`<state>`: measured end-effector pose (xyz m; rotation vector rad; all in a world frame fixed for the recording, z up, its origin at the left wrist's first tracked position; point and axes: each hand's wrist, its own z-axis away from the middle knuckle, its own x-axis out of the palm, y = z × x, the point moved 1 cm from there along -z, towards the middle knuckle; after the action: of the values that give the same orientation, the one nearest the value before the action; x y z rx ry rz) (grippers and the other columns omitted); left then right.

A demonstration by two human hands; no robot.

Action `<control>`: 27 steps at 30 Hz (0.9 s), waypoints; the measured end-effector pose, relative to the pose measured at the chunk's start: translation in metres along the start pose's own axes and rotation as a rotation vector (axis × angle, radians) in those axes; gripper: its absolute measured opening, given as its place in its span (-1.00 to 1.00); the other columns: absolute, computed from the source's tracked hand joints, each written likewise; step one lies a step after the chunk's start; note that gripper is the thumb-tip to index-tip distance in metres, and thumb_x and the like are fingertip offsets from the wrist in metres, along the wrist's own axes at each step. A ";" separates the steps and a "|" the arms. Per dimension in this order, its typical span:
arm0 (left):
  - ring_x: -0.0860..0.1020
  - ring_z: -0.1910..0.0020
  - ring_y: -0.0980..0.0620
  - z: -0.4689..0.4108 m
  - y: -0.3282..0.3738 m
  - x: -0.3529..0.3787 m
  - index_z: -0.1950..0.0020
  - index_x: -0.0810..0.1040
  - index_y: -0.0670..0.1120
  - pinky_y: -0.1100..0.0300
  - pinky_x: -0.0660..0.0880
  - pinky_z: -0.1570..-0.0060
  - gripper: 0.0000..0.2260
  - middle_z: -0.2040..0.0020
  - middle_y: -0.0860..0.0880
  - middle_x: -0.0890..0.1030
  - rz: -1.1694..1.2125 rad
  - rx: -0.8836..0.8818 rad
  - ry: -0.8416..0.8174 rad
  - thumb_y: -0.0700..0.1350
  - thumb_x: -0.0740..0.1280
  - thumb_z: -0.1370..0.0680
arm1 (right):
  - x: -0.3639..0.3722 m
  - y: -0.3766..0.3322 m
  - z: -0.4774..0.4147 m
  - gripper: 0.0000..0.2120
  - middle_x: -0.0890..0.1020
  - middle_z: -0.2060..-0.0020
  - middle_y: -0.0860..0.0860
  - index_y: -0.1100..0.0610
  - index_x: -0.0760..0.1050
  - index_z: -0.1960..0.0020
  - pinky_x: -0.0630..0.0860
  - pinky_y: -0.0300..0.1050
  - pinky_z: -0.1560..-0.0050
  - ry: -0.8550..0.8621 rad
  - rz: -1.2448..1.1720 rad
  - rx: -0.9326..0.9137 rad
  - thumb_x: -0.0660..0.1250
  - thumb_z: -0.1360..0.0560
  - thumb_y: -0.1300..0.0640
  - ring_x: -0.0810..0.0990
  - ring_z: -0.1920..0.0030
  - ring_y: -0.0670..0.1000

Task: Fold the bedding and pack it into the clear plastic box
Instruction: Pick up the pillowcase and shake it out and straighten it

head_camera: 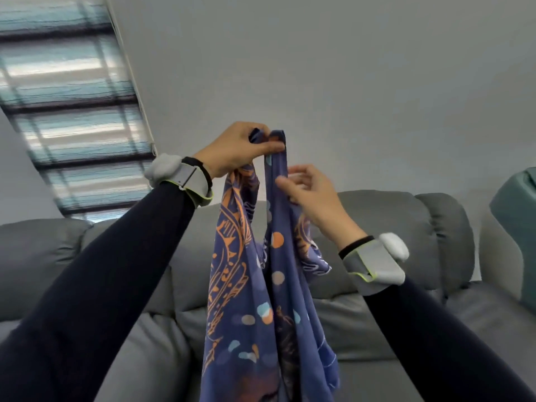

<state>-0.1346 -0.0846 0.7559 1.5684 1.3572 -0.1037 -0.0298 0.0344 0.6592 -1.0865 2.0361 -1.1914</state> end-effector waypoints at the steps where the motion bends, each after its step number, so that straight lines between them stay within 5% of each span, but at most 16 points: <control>1: 0.38 0.29 0.05 -0.002 0.000 -0.001 0.18 0.54 -0.22 0.18 0.30 0.24 -0.71 0.31 -0.08 0.44 0.020 0.010 0.001 0.02 0.46 -0.45 | 0.001 0.012 0.008 -0.80 0.60 0.17 -0.01 0.08 0.48 -0.04 0.56 -0.13 0.14 -0.008 0.035 0.014 0.43 -0.47 0.10 0.60 0.16 -0.02; 6: 0.49 0.20 0.12 -0.012 -0.002 -0.001 0.16 0.57 0.00 0.21 0.41 0.11 -0.92 0.21 0.00 0.56 0.018 0.043 0.025 -0.03 0.42 -0.49 | -0.001 0.039 0.046 -0.84 0.54 0.32 -0.07 0.00 0.46 0.19 0.46 -0.26 0.21 0.113 0.049 -0.024 0.44 -0.46 0.07 0.50 0.28 -0.10; 13: 0.51 0.26 0.20 -0.026 0.012 0.007 0.18 0.54 -0.01 0.36 0.44 0.18 -0.90 0.26 0.05 0.55 0.086 0.081 0.125 -0.07 0.40 -0.51 | 0.010 0.072 0.089 -0.90 0.59 0.41 -0.11 0.15 0.48 0.17 0.46 -0.31 0.35 0.071 0.175 -0.025 0.39 -0.49 0.20 0.54 0.45 -0.12; 21: 0.47 0.28 0.14 -0.047 0.031 -0.012 0.24 0.49 0.03 0.25 0.44 0.19 -0.86 0.32 0.06 0.49 0.078 0.122 0.317 -0.02 0.42 -0.46 | 0.023 0.141 0.148 -0.64 0.49 0.18 -0.05 0.05 0.53 0.26 0.51 0.04 0.11 -0.022 0.690 0.072 0.15 -0.50 -0.17 0.52 0.14 0.04; 24: 0.44 0.31 0.14 -0.051 0.031 -0.021 0.28 0.44 0.05 0.25 0.42 0.21 -0.81 0.34 0.07 0.46 0.060 0.111 0.427 -0.02 0.41 -0.46 | 0.023 0.147 0.179 -0.79 0.55 -0.11 0.03 0.00 0.59 0.19 0.43 0.03 0.00 0.272 0.945 -0.104 0.24 -0.44 -0.07 0.48 -0.05 0.13; 27: 0.44 0.32 0.14 -0.052 0.030 -0.025 0.29 0.44 0.06 0.25 0.42 0.22 -0.81 0.35 0.08 0.46 0.050 0.096 0.452 -0.02 0.42 -0.45 | 0.036 0.145 0.201 -0.85 0.58 -0.06 0.01 0.04 0.58 0.12 0.43 -0.02 -0.06 0.353 0.768 -0.248 0.29 -0.51 0.00 0.50 0.00 0.06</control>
<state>-0.1476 -0.0604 0.8151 1.7737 1.6767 0.2342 0.0504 -0.0449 0.4358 -0.1113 2.5639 -0.7646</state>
